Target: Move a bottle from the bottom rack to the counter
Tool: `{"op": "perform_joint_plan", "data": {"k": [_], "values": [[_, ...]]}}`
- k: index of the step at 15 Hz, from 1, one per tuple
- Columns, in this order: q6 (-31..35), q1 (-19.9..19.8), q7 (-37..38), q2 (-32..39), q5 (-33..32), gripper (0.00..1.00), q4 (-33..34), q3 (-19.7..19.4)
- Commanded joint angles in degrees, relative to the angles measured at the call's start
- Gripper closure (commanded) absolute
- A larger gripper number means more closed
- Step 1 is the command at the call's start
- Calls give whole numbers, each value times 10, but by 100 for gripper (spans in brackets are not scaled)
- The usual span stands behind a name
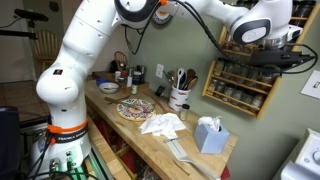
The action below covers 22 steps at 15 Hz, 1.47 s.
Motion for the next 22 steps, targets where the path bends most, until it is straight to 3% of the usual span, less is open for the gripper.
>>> {"op": "perform_joint_plan", "data": {"k": [1, 3, 4, 22], "values": [[21, 8, 2, -3, -14, 50, -17, -6], [25, 8, 0, -5, -14, 65, -18, -6], [23, 9, -1, -7, -14, 67, -20, -5], [-91, -39, -67, -67, 43, 69, -30, 6]]}}
